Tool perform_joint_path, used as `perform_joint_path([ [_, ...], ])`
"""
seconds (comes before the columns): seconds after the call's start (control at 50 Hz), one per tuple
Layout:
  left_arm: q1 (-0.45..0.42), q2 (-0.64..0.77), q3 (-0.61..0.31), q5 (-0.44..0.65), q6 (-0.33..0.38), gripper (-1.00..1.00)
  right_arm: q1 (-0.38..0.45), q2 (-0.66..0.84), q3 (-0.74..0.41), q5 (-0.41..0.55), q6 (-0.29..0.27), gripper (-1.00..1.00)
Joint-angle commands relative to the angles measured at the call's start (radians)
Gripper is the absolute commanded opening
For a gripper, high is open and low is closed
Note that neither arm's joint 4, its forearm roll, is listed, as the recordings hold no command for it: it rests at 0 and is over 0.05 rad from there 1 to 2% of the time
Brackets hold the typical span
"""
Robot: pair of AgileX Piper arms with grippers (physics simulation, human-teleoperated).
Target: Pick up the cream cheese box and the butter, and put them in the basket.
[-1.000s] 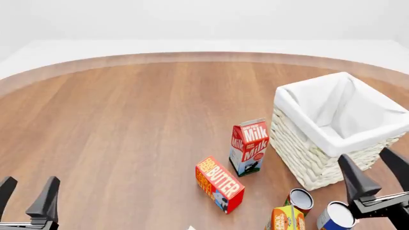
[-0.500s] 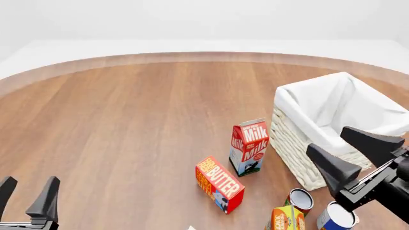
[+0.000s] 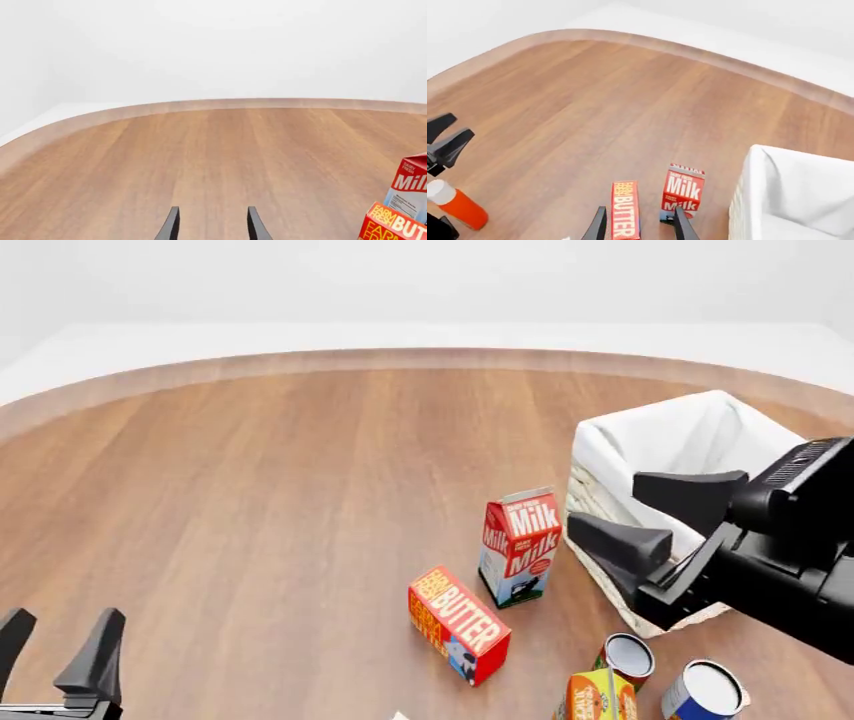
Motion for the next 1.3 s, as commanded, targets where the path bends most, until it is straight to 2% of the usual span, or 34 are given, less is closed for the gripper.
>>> perform_joint_path([
  [0.02,0.000,0.000,0.000,0.000,0.000,1.00,0.042,0.131,-0.094,0.035,0.020,1.00],
  [0.04,0.000,0.000,0.000,0.000,0.000,1.00,0.039,0.127,-0.099,0.034,0.005,1.00],
  [0.1,0.000,0.000,0.000,0.000,0.000,1.00,0.032,0.148,-0.119,0.047,0.036,1.00],
  [0.14,0.000,0.000,0.000,0.000,0.000,1.00,0.025,0.147,-0.120,0.046,0.019,1.00],
  [0.16,0.000,0.000,0.000,0.000,0.000,1.00,0.035,0.177,-0.123,0.061,0.045,1.00],
  [0.2,0.000,0.000,0.000,0.000,0.000,1.00,0.033,0.175,-0.132,0.060,0.013,1.00],
  [0.22,0.000,0.000,0.000,0.000,0.000,1.00,0.037,0.185,-0.135,0.064,0.021,1.00],
  [0.26,0.000,0.000,0.000,0.000,0.000,1.00,-0.001,0.187,-0.139,0.063,-0.021,1.00],
  [0.3,0.000,0.000,0.000,0.000,0.000,1.00,0.009,0.197,-0.147,0.069,0.003,1.00],
  [0.44,0.000,0.000,0.000,0.000,0.000,1.00,0.035,0.257,-0.172,0.101,0.005,1.00],
  [0.54,0.000,0.000,0.000,0.000,0.000,1.00,0.059,0.283,-0.171,0.098,0.028,1.00],
  [0.62,0.000,0.000,0.000,0.000,0.000,1.00,0.053,0.297,-0.188,0.109,0.071,1.00],
  [0.86,0.000,0.000,0.000,0.000,0.000,1.00,0.089,0.342,-0.202,0.131,0.090,1.00],
  [0.9,0.000,0.000,0.000,0.000,0.000,1.00,0.091,0.343,-0.225,0.163,0.107,1.00],
  [0.96,0.000,0.000,0.000,0.000,0.000,1.00,0.098,0.345,-0.173,0.128,0.129,1.00],
  [1.1,0.000,0.000,0.000,0.000,0.000,1.00,0.101,0.376,-0.165,0.119,0.157,1.00],
  [1.16,0.000,0.000,0.000,0.000,0.000,1.00,0.113,0.392,-0.159,0.116,0.186,1.00],
  [1.18,0.000,0.000,0.000,0.000,0.000,1.00,0.126,0.389,-0.150,0.106,0.224,1.00],
  [1.22,0.000,0.000,0.000,0.000,0.000,1.00,0.105,0.400,-0.141,0.099,0.204,1.00],
  [1.3,0.000,0.000,0.000,0.000,0.000,1.00,0.099,0.409,-0.161,0.117,0.209,1.00],
])
